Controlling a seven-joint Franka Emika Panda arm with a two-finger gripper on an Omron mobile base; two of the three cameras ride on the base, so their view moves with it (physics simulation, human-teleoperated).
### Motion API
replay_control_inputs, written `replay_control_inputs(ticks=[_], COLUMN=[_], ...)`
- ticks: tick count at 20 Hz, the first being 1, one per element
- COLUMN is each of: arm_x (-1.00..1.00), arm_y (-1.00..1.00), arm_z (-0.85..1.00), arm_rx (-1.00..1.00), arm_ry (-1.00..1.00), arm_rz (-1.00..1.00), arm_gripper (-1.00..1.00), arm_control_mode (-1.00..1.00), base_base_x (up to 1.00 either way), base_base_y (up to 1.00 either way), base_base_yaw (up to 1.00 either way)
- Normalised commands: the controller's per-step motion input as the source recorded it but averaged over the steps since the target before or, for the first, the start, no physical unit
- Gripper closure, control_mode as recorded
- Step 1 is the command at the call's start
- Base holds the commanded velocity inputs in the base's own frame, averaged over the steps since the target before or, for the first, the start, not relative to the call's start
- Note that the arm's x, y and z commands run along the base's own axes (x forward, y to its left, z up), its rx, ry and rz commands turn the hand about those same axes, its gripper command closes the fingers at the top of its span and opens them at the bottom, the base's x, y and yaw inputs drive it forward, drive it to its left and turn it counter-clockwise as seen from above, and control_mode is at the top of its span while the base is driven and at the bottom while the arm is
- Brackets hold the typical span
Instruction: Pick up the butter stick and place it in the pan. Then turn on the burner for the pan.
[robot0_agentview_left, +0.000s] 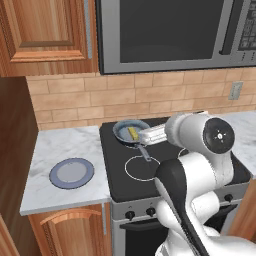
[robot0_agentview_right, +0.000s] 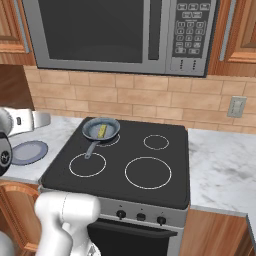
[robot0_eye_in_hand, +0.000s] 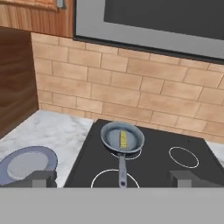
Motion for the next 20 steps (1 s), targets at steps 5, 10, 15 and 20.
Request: replay_control_inputs(ticks=[5, 10, 15, 20], arm_x=[0.0, 0.0, -0.01, -0.06], arm_y=[0.18, 0.07, -0.15, -0.54], arm_z=[-1.0, -0.96, -0.56, -0.34], arm_rx=[0.0, 0.01, 0.08, 0.09], arm_ry=[-0.3, -0.28, -0.17, -0.1], arm_rz=[0.1, 0.09, 0.05, 0.0], arm_gripper=[-1.0, -1.0, -1.0, -1.0], arm_control_mode=[-1.0, -1.0, -1.0, -1.0], base_base_x=[0.0, 0.0, 0.0, 0.0], base_base_y=[0.0, 0.0, 0.0, 0.0], base_base_yaw=[0.0, 0.0, 0.0, 0.0])
